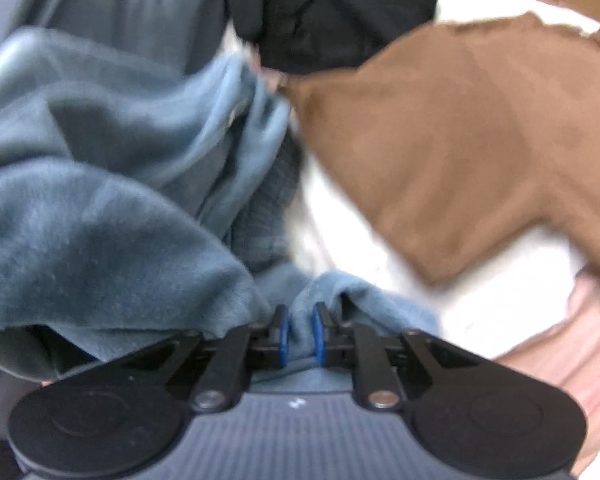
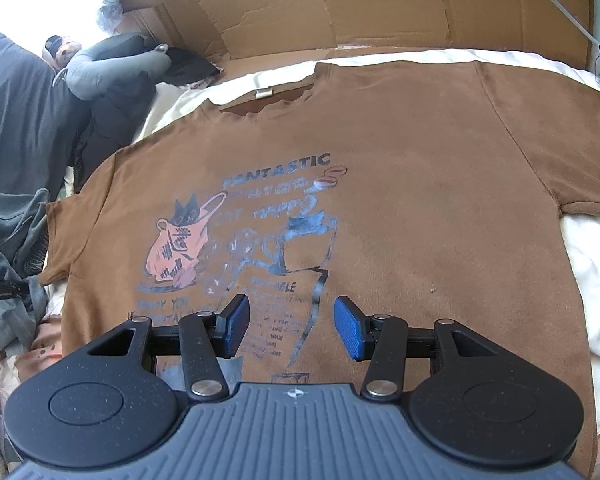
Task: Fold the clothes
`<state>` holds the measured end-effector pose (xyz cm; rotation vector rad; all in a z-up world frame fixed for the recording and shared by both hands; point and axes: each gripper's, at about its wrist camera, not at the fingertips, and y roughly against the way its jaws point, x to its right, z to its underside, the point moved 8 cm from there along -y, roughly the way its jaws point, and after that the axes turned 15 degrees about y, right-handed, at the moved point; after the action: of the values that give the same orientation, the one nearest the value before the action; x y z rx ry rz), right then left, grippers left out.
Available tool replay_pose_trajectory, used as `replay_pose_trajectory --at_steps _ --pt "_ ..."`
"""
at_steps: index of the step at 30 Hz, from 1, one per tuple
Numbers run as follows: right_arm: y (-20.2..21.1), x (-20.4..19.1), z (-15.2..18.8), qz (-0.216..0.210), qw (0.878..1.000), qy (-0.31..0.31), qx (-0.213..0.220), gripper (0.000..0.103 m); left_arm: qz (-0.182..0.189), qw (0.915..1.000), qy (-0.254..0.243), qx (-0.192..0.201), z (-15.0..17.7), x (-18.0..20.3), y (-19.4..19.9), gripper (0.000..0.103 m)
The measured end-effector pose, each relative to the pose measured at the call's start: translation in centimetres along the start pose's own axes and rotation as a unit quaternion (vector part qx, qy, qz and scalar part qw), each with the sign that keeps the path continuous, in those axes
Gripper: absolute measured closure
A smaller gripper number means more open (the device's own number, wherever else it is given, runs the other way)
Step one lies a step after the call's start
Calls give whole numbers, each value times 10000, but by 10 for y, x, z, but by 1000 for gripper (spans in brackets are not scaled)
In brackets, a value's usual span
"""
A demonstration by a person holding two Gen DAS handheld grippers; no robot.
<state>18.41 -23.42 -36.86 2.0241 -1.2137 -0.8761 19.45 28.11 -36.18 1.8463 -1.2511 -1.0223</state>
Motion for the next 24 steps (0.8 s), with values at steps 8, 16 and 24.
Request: replay_pose_trajectory --at_steps 8,16,24 --pt "-4 -8 -3 -81 9999 90 33 49 782 9948 -97 641 -35 51 38 88" --pt "3 12 -2 98 9999 -74 67 49 481 9988 24 -105 2 60 -23 88" --pt "17 40 -4 392 9990 -209 92 49 387 9992 -75 -53 6 53 -9 89"
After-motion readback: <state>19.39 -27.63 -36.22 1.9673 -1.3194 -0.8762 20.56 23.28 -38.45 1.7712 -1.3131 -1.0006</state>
